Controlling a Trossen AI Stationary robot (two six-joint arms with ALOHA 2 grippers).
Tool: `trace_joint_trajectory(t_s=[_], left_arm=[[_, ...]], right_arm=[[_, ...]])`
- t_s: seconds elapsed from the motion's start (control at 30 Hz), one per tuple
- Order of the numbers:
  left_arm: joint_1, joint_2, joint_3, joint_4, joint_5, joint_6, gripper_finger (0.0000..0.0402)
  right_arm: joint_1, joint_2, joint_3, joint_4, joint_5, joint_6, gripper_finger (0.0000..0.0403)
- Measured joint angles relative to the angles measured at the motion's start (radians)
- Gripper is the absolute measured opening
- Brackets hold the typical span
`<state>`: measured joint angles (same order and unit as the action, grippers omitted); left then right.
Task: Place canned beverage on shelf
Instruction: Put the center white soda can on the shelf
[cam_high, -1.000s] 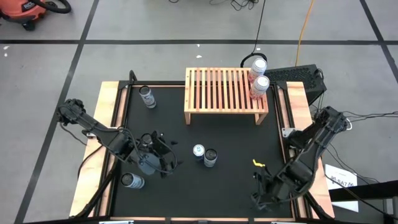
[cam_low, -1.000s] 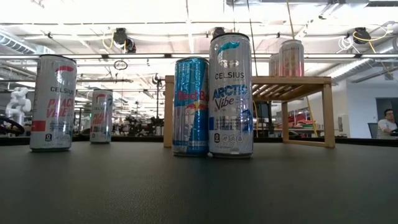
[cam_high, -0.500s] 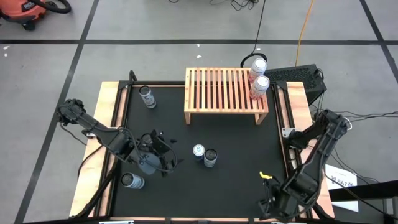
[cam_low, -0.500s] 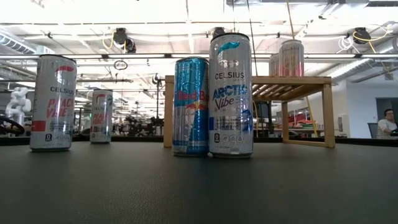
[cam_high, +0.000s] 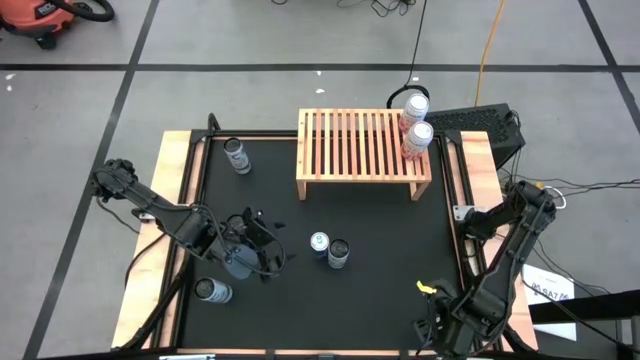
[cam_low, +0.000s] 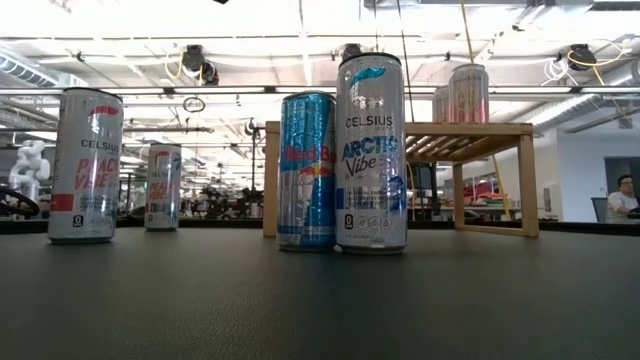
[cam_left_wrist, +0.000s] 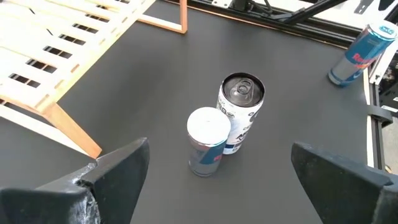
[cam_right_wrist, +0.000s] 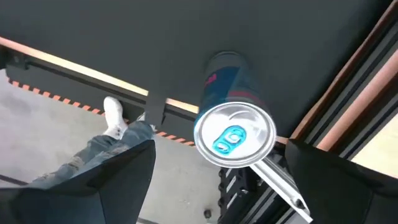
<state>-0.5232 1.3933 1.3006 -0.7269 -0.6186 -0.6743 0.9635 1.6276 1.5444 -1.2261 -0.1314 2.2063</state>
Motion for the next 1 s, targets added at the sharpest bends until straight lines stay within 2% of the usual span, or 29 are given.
trace_joint_trajectory(t_s=[0.37,0.87,0.93,1.0], left_arm=[[0.007,0.000,0.000,0.000,-0.012,0.001,0.0391],[0.013,0.000,0.000,0.000,-0.014,0.006,0.0391],[0.013,0.000,0.000,0.000,-0.014,0.006,0.0391],[0.013,0.000,0.000,0.000,-0.014,0.006,0.0391]], right_arm=[[0.008,0.058,0.000,-0.027,-0.003,-0.017,0.0381],[0.010,0.057,0.000,-0.058,-0.027,0.006,0.0379],[0.006,0.056,0.000,-0.064,-0.021,0.003,0.0379],[0.005,0.048,0.000,-0.074,0.034,0.000,0.0379]])
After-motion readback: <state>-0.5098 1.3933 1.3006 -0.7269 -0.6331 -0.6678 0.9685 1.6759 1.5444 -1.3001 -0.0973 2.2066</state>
